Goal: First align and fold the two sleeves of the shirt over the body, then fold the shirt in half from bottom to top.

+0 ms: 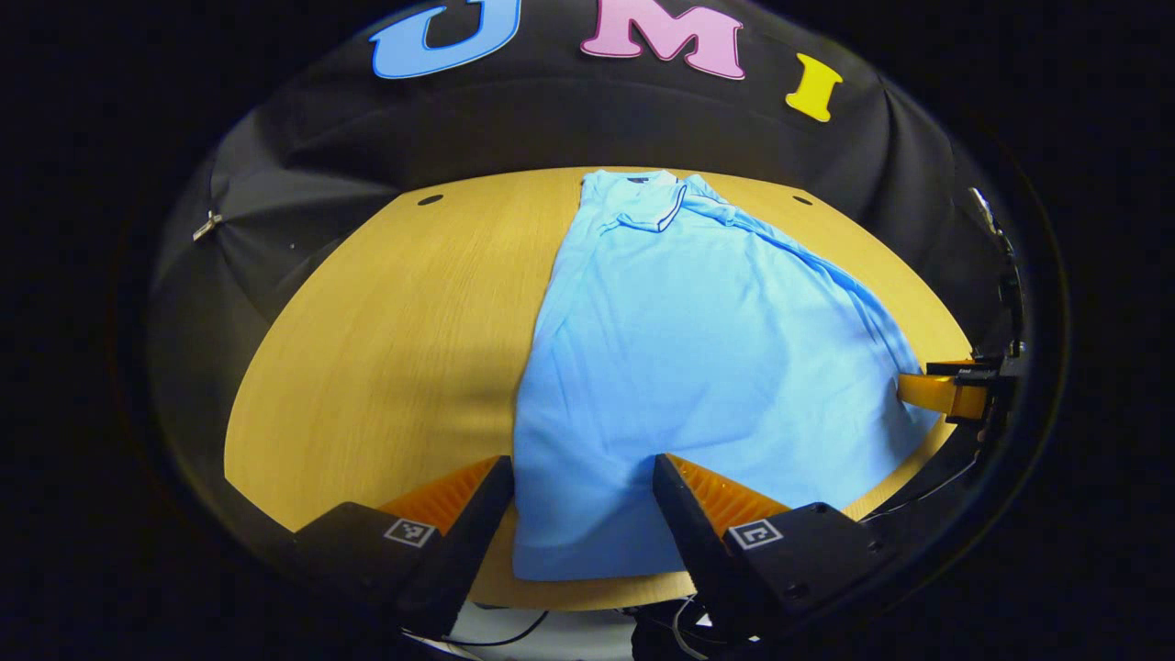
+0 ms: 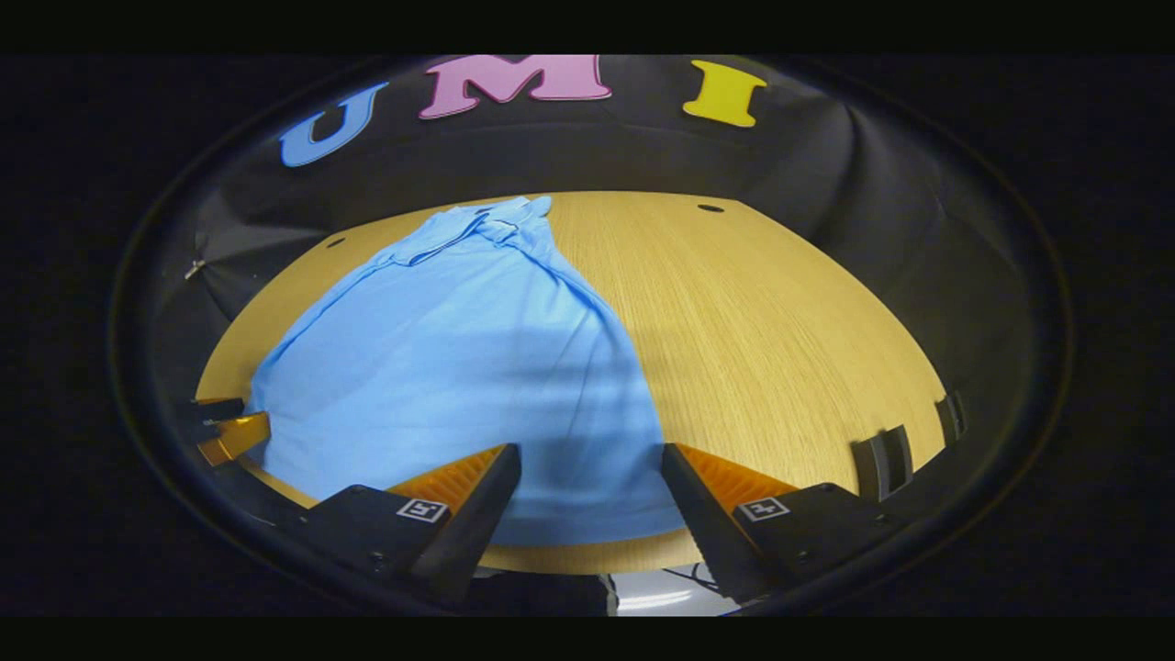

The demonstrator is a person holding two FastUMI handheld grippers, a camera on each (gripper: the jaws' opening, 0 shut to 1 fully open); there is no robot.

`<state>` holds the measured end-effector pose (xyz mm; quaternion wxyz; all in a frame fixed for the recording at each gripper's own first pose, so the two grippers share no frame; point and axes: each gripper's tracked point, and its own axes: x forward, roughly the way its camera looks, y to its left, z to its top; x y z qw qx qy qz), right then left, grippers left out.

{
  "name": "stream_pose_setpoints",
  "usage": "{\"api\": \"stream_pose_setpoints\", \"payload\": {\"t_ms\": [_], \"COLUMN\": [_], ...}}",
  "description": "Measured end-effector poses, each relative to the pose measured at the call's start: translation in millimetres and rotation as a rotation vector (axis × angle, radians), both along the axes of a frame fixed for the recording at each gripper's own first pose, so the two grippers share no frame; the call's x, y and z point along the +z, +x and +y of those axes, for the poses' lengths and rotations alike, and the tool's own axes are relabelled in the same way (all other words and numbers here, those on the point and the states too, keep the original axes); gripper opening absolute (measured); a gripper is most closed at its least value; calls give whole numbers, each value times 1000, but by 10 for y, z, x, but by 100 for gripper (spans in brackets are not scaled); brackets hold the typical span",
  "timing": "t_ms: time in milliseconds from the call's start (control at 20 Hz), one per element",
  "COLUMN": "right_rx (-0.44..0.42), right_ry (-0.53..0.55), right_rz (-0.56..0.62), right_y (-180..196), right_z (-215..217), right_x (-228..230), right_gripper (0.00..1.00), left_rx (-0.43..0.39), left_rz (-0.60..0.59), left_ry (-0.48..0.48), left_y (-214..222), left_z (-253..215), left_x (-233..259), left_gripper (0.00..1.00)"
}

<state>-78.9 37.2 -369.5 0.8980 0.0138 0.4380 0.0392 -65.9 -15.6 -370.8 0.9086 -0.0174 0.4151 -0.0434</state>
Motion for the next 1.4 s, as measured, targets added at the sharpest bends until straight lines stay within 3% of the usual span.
{"api": "stream_pose_setpoints", "payload": {"t_ms": [100,150,200,250,300,500,550,600,650,700,800,950,1000,1100,1150,1200,1300,1400], "right_rx": [25,39,50,59,77,127,146,156,178,195,211,224,230,251,265,279,291,294], "right_ry": [-3,-3,-2,-9,1,-29,-28,-28,-17,9,49,66,75,87,82,80,98,110], "right_rz": [4,-5,-1,-6,-6,-10,-11,-4,0,7,23,8,-8,-39,-63,-92,-127,-157], "right_y": [0,9,-16,-9,-19,-26,-20,-35,-29,-28,-35,-21,-6,62,123,214,396,622], "right_z": [45,80,122,146,219,322,353,352,364,402,390,373,394,412,411,414,480,544], "right_x": [-7,21,10,10,19,17,21,23,19,13,32,132,199,334,416,528,681,797], "right_gripper": [98,91,85,70,59,17,7,18,0,6,5,5,0,5,0,5,0,5], "left_rx": [-21,-27,-28,-31,-40,-60,-59,-54,-49,-53,-33,-1,-3,-8,-8,0,19,26], "left_rz": [-5,-10,-9,-13,-15,-11,-7,-3,5,9,18,1,-4,-29,-45,-57,-71,-87], "left_ry": [-8,-9,-12,-17,-21,-39,-50,-65,-93,-135,-195,-204,-209,-213,-215,-218,-242,-262], "left_y": [23,30,41,44,39,51,55,58,47,44,51,64,64,81,115,160,290,474], "left_z": [-62,-112,-148,-195,-252,-413,-414,-421,-460,-515,-589,-567,-581,-605,-616,-609,-624,-649], "left_x": [-5,-4,-7,2,10,20,22,38,42,66,105,220,283,454,545,631,797,956], "left_gripper": [97,94,82,81,65,19,14,10,8,7,7,6,6,6,6,6,6,6]}}
